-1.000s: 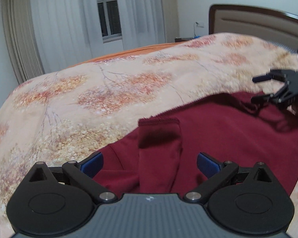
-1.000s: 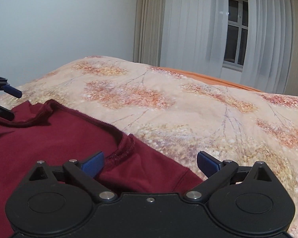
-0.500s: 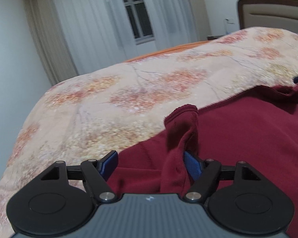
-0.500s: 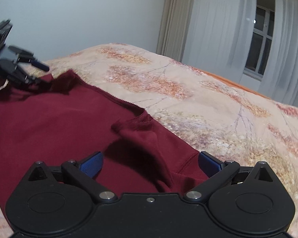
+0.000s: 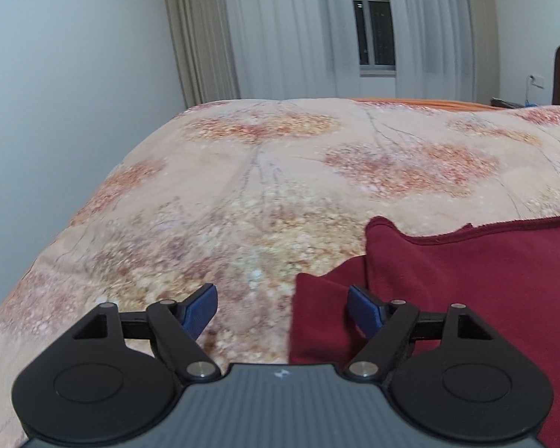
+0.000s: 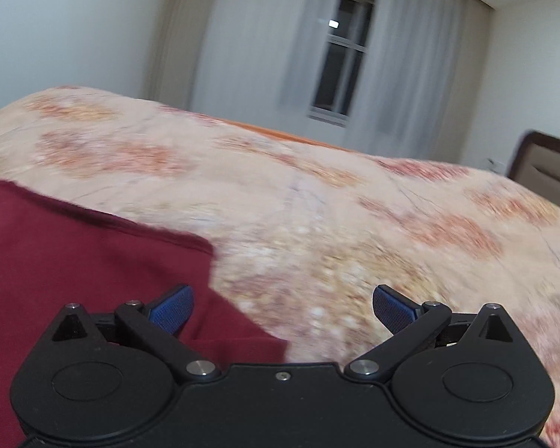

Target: Fold small clothes

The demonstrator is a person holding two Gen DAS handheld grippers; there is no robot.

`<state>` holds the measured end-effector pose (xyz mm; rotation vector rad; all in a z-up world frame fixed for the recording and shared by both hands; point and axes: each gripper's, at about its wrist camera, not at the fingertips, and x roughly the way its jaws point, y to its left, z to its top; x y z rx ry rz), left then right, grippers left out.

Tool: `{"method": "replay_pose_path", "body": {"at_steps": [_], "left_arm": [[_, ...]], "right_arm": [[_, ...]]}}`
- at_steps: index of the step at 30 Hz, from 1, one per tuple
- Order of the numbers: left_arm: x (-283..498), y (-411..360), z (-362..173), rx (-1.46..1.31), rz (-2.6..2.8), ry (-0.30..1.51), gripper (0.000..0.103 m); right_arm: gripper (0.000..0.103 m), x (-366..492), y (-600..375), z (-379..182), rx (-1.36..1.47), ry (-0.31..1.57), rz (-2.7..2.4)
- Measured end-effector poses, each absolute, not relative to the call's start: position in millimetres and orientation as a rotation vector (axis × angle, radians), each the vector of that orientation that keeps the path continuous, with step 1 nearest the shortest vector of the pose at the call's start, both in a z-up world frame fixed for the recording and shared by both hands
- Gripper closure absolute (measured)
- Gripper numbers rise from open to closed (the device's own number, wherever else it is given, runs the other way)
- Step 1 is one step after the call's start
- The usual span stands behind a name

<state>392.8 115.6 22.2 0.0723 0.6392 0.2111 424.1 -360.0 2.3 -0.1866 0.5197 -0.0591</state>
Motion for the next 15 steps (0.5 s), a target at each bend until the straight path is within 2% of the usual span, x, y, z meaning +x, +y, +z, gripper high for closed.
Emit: {"method": "replay_pose_path", "body": {"at_steps": [7,15], "left_arm": [[362,109,36,0.044,0.170,0.537,0.001],[314,72,30,0.072,0.117,0.495,0.001]], "right_arm": [[0.001,409,-369,7,-0.147,0.502,-0.096],[0.001,349,-332,28,-0.200,0.418,-0.021]]}}
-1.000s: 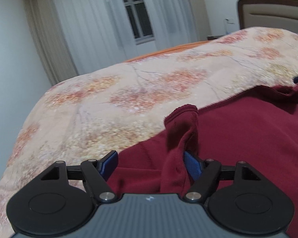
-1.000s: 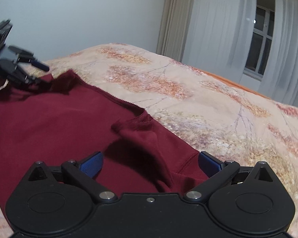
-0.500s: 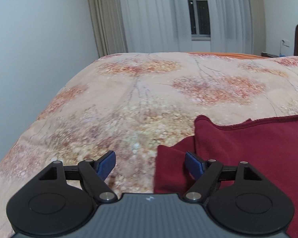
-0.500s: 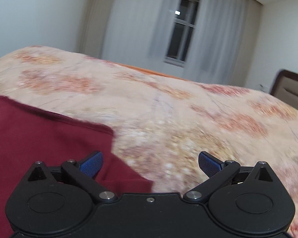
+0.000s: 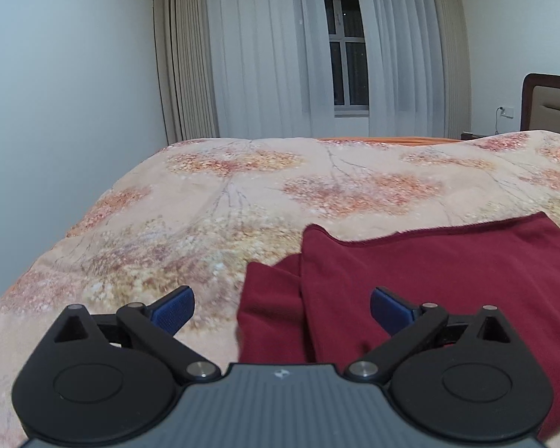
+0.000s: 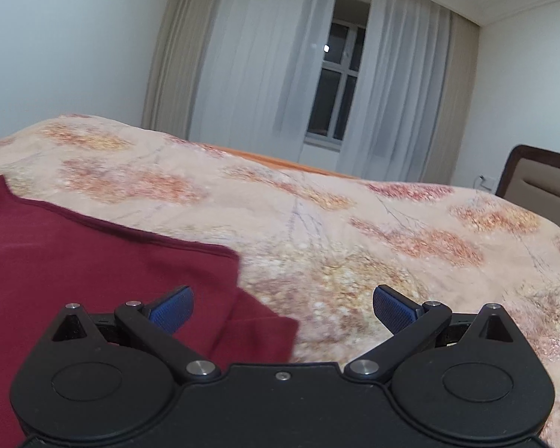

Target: Fold small clothes

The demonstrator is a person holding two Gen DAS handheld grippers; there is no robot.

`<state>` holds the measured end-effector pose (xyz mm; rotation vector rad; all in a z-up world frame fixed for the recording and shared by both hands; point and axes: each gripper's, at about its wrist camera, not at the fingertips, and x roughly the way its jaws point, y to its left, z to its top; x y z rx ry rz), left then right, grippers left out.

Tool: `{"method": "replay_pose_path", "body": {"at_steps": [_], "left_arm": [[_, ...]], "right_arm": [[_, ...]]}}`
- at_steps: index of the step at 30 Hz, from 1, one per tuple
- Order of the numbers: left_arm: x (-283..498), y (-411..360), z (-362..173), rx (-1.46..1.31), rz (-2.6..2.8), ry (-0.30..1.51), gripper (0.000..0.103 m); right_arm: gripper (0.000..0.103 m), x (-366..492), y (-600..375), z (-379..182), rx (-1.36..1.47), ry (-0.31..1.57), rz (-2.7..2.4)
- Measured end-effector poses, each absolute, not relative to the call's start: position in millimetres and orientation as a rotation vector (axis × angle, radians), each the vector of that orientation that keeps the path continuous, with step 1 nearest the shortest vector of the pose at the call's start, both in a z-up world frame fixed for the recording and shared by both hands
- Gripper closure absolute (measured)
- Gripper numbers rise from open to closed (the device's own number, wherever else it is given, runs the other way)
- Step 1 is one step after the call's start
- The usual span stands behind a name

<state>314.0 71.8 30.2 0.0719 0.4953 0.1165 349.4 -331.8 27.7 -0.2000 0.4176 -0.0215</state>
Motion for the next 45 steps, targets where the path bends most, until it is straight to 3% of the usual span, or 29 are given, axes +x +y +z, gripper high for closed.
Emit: {"method": "replay_pose_path", "body": {"at_steps": [16,32,45], "left_arm": [[260,90,-22,-0.137,0.162,0.510,0.001],[247,83,-4,-0.194,0.205,0.645,0.001],[215,74,8,-0.385,0.267,0.641,0.000]], "right_arm": [[0.001,243,-311,-19,-0.150,0.444,-0.080],[0.001,236,-319,-32,-0.045,0.431,-0.091],[0.001,229,-318,-39,-0.039,0.378,-0.105]]}}
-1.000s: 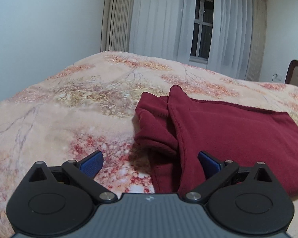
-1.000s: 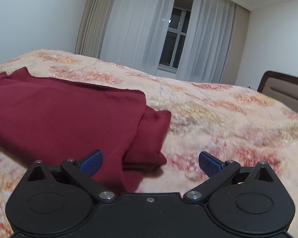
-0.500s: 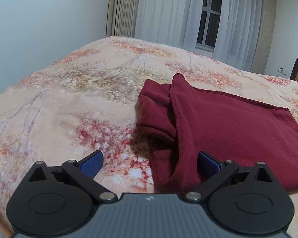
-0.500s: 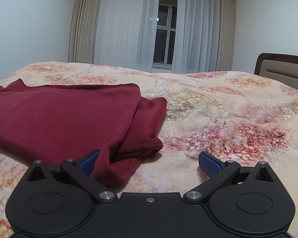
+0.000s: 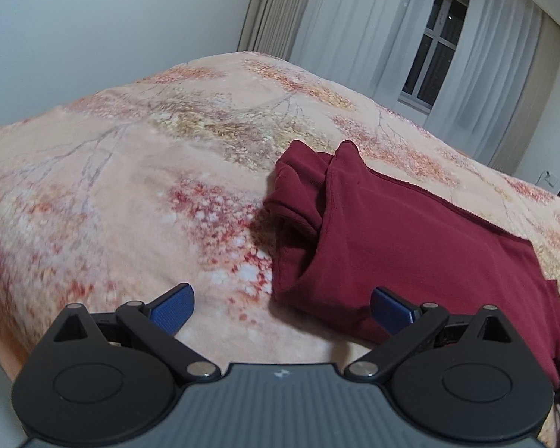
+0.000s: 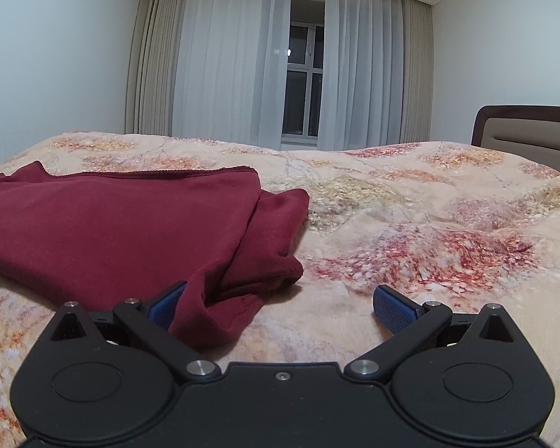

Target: Fold small clothes

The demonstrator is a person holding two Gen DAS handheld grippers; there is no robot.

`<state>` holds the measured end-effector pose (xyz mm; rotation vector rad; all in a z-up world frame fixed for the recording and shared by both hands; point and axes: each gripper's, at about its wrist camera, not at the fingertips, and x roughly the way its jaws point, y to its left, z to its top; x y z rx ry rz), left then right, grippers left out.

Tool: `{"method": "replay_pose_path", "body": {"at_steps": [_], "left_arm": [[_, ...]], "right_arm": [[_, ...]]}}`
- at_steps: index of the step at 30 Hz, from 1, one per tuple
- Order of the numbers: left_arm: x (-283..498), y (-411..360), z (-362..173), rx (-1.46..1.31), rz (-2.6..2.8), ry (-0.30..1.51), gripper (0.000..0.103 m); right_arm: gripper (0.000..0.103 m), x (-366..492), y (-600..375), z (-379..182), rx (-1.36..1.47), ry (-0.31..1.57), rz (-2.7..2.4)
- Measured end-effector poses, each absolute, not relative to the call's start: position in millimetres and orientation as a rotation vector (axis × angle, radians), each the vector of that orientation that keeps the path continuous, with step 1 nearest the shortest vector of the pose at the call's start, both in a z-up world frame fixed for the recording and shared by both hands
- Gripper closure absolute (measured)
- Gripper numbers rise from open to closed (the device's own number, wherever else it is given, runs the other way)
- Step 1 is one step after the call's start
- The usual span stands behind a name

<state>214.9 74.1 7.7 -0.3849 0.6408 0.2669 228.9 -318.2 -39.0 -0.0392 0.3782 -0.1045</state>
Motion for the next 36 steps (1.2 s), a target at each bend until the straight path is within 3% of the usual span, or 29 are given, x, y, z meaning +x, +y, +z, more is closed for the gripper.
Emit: {"method": "replay_pose_path", "body": {"at_steps": [23,36], "left_arm": [[203,67,7,-0.434,0.268,0.661,0.000],[203,65,5,-0.422,0.269,0.665,0.000]], "right_arm": [[0.001,217,-313,-42,-0.045,0.341,-0.141],[0.000,223,-260,10,-0.096,0.333,-0.037]]}}
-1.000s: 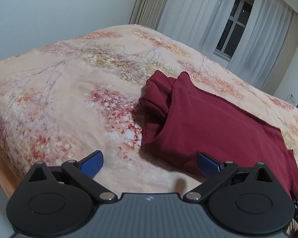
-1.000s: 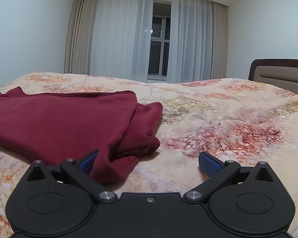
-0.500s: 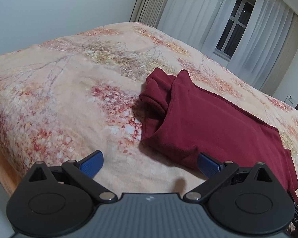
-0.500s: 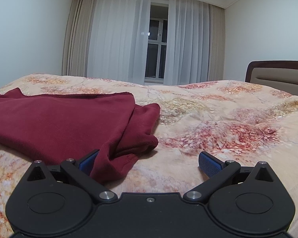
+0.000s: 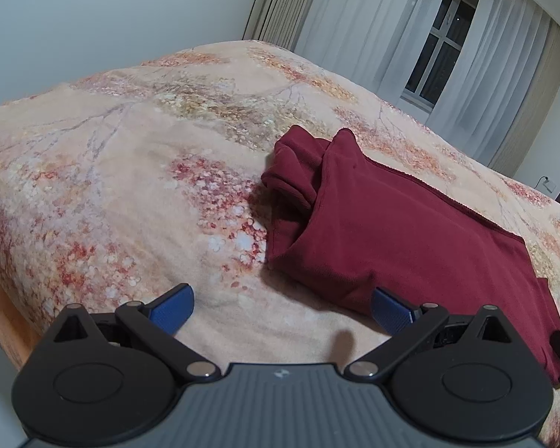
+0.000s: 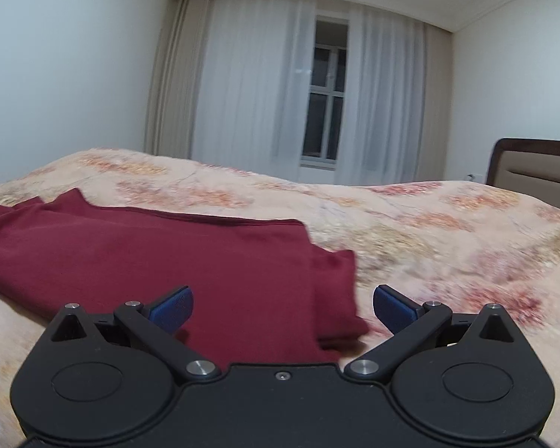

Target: Fold small clothes

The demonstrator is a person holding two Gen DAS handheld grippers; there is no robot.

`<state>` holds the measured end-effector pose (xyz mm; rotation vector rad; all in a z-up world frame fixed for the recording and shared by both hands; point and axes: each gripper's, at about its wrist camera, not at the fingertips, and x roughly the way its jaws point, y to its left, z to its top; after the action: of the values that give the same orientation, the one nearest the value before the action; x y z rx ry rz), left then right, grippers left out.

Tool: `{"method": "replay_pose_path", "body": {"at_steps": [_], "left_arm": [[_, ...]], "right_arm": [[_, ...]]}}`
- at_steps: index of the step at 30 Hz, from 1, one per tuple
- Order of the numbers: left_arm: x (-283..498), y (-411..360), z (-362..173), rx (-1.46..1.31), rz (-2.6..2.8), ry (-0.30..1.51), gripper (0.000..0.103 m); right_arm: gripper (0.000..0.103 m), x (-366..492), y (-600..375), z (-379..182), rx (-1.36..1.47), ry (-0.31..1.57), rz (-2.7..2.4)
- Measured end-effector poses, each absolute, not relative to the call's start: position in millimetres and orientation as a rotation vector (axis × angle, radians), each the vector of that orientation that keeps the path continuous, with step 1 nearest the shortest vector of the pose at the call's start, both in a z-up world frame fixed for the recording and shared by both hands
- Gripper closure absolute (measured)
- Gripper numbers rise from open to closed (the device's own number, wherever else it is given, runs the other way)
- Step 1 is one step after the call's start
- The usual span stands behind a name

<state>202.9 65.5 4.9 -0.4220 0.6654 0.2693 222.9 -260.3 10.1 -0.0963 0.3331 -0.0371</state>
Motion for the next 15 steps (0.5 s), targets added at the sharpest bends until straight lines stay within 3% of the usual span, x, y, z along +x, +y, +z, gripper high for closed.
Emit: {"method": "replay_pose_path", "body": {"at_steps": [15], "left_arm": [[203,66,2,-0.412,0.260,0.667,0.000]], "right_arm": [[0.001,307,-162,29,-0.175,0.449,0.106]]}}
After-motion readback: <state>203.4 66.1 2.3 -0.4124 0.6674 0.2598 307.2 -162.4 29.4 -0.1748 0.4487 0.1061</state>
